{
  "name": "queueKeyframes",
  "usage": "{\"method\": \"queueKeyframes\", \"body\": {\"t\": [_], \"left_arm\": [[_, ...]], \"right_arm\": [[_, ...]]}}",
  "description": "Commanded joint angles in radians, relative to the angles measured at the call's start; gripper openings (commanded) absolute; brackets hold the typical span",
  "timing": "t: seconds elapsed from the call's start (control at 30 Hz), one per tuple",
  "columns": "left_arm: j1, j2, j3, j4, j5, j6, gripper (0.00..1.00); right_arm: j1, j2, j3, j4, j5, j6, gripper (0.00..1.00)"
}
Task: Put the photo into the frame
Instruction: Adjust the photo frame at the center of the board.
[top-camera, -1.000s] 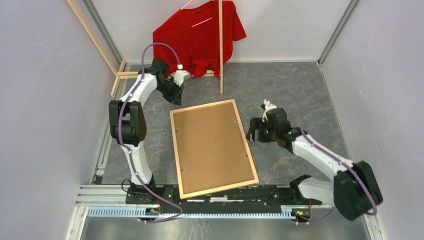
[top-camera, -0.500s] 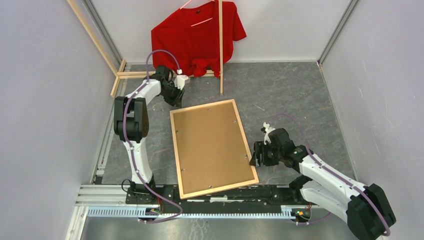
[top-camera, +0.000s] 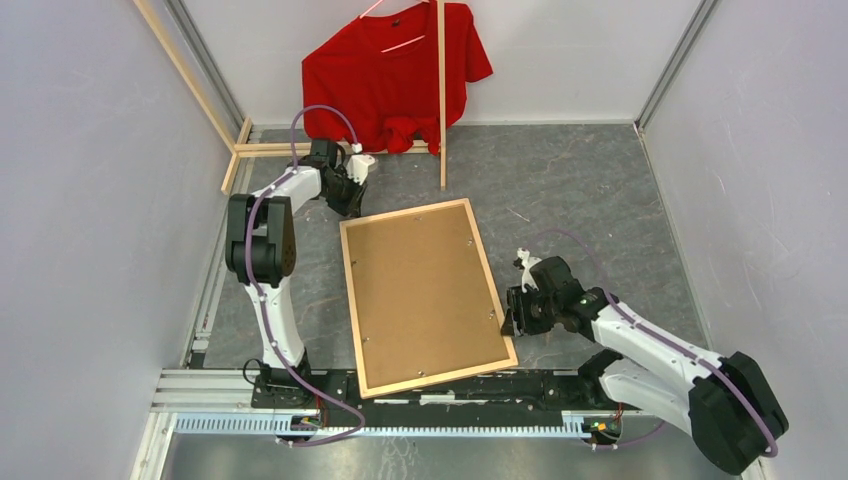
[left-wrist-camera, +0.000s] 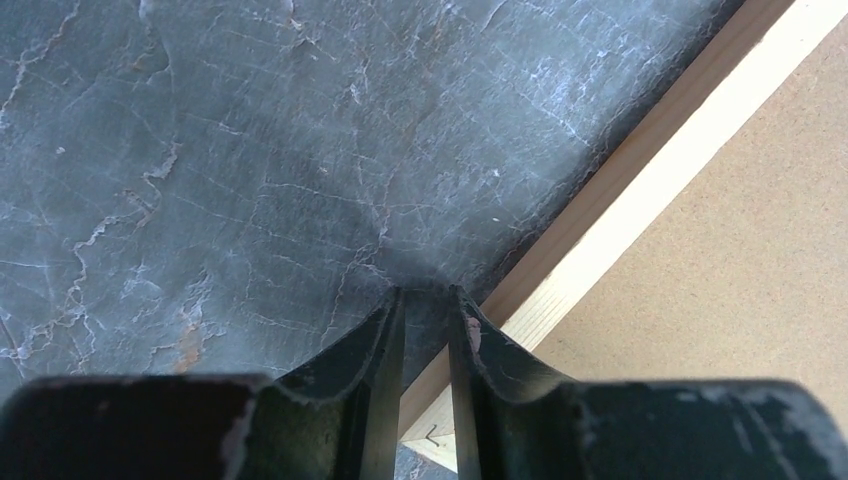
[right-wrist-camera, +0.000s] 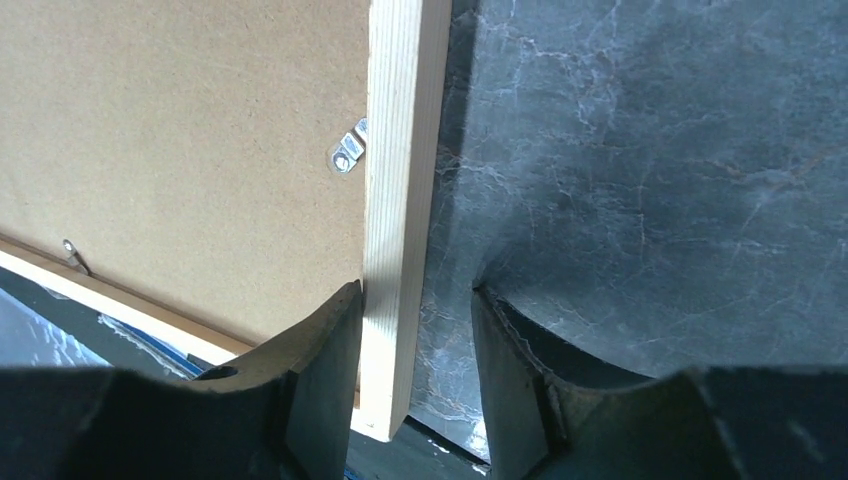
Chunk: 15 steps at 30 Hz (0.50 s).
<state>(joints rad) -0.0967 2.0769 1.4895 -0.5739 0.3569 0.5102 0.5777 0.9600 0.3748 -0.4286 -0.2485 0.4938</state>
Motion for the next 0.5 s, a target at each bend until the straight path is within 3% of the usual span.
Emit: {"method": "queueKeyframes", "body": {"t": [0.0,0.17,0.33,0.47], "left_arm": [[0.011,-0.03,-0.081,-0.066,-0.017,0.044,0.29],[0.043,-0.056,-0.124,-0.101,-0.037,0.103,0.28],[0.059,-0.069,-0.147,-0.194,-0.025,0.176,0.26],[0.058,-0.11,-0.225,-0.253,-0.017,0.27,0.25]], "right_arm": [[0.006,0.068,0.059,-0.043,0.128,-0.056,0.47],[0.004,0.184,0.179,-0.017,0.195,-0.089,0.38],[0.002,0.305,0.293,-0.009,0.224,-0.121,0.35],[0.001,0.319,0.294,-0.005,0.195,-0.121,0.33]]}}
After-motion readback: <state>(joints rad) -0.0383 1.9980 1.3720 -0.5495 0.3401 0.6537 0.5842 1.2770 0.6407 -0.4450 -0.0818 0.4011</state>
